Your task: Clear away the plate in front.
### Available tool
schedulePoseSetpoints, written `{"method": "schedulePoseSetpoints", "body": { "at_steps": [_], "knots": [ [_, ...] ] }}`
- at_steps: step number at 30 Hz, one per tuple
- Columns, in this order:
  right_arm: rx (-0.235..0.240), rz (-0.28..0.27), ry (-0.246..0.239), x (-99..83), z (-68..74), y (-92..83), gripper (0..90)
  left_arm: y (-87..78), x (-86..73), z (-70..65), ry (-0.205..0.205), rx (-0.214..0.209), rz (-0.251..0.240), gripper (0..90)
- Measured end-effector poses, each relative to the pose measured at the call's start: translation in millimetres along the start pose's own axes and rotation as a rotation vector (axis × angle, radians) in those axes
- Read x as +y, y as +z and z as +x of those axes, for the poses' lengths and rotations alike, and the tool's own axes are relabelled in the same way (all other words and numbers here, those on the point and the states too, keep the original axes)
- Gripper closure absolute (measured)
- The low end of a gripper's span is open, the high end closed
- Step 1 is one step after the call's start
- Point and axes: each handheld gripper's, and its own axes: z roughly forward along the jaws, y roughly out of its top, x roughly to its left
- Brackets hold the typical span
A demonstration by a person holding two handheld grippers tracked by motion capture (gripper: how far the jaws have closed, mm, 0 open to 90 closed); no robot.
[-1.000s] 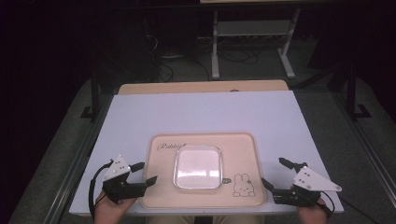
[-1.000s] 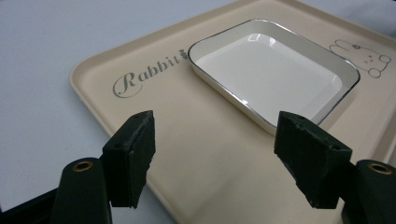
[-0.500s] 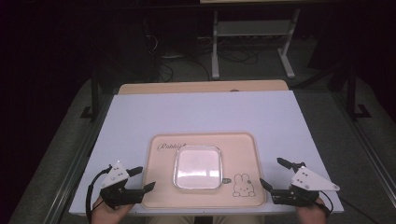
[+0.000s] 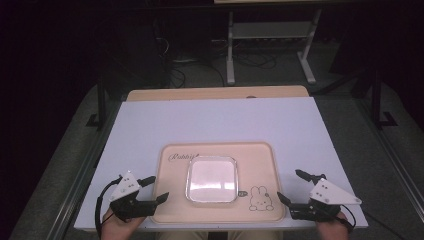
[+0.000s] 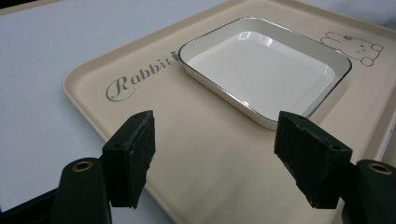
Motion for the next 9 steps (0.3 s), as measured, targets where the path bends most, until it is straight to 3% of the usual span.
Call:
{"method": "schedulePoseSetpoints", "body": {
  "at_steps": [9],
  "knots": [
    [0.009,0.004,-0.007,0.4,0.7,0.5,13.0,2.5,-1.7,4.6,-0.019,0.015,0.005,28.6]
  ]
}}
